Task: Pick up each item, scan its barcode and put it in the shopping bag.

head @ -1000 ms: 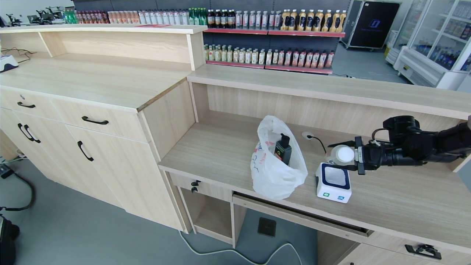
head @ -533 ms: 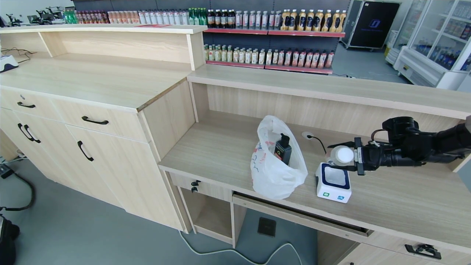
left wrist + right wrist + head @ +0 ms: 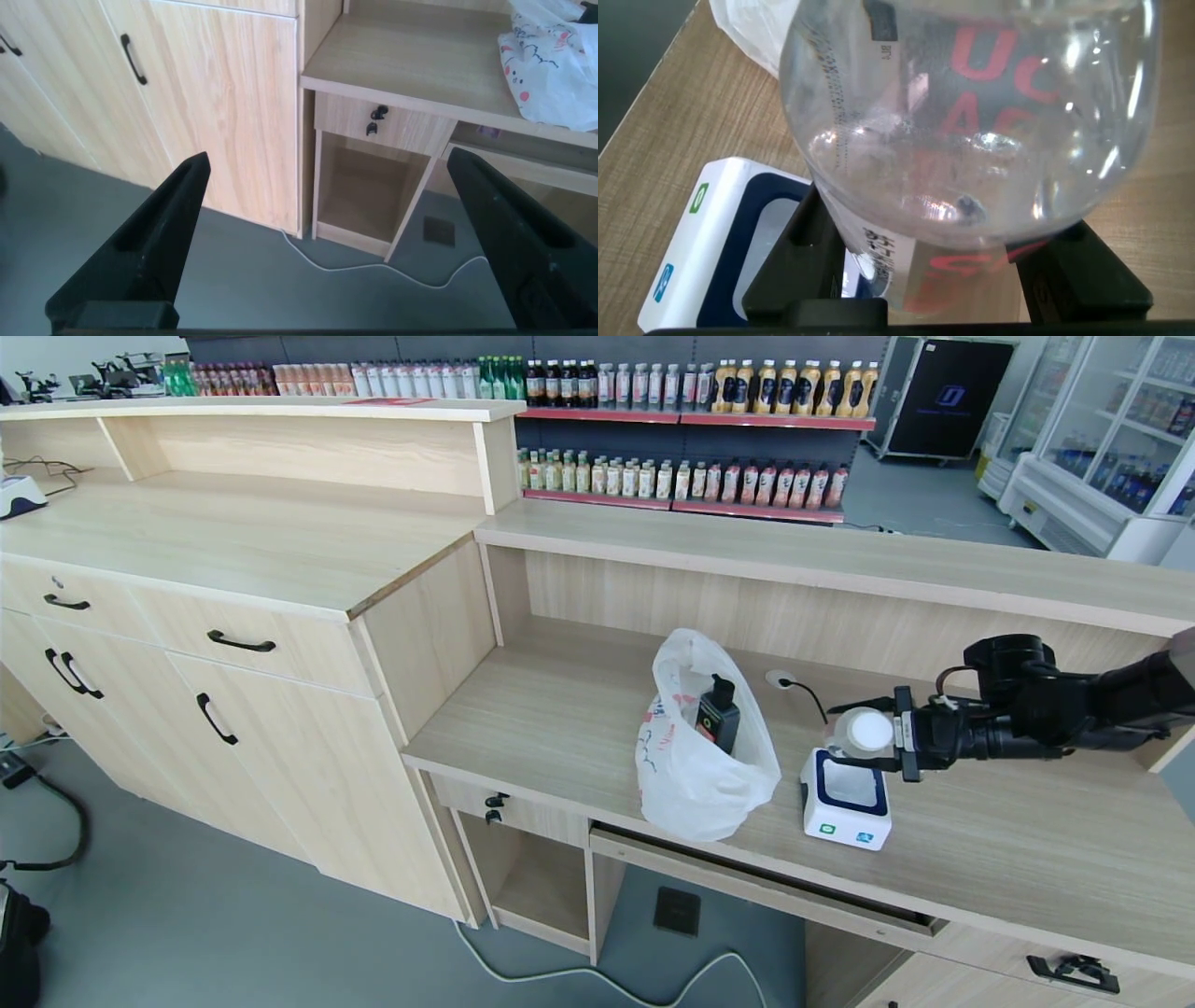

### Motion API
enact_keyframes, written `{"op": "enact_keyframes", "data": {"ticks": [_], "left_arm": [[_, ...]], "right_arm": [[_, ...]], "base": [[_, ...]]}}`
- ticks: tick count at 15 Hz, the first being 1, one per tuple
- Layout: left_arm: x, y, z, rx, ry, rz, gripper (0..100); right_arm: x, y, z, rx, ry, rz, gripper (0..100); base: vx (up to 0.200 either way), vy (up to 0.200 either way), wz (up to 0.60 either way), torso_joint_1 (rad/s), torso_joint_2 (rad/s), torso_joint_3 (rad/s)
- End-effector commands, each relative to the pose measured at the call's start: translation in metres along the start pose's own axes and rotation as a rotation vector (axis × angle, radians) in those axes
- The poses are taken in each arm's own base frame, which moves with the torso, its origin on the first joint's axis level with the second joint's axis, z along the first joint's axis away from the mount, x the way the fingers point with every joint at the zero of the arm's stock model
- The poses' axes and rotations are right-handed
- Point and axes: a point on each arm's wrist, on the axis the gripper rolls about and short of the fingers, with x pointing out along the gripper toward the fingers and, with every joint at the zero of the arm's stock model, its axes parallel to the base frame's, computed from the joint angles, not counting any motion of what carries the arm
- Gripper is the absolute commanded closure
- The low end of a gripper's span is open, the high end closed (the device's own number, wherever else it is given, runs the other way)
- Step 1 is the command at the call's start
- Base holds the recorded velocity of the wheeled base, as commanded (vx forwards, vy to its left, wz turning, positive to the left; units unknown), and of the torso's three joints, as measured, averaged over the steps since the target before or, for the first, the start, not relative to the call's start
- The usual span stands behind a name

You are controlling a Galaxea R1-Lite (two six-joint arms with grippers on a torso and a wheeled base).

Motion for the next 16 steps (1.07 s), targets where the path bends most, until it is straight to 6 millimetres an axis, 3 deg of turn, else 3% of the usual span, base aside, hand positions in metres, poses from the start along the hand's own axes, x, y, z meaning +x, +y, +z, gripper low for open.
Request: {"op": "enact_keyframes", "data": {"ticks": [1, 10, 12, 16], "left_arm": [[0.0, 0.0, 0.0, 0.0, 0.0, 0.0, 0], [0.0, 0.0, 0.0, 0.0, 0.002, 0.0, 0], [0.0, 0.0, 0.0, 0.0, 0.0, 0.0, 0], [0.0, 0.0, 0.0, 0.0, -0.001, 0.0, 0]], "right_arm": [[0.003, 0.002, -0.001, 0.007, -0.005, 0.006, 100], [0.002, -0.002, 0.0, -0.004, -0.012, -0.003, 100], [-0.014, -0.018, 0.017, 0.037, -0.005, -0.026, 100], [-0.076, -0.05, 0.072, 0.251, 0.035, -0.134, 100]], "base": [[0.0, 0.0, 0.0, 0.0, 0.0, 0.0], [0.0, 0.0, 0.0, 0.0, 0.0, 0.0], [0.0, 0.0, 0.0, 0.0, 0.0, 0.0], [0.0, 0.0, 0.0, 0.0, 0.0, 0.0]]}}
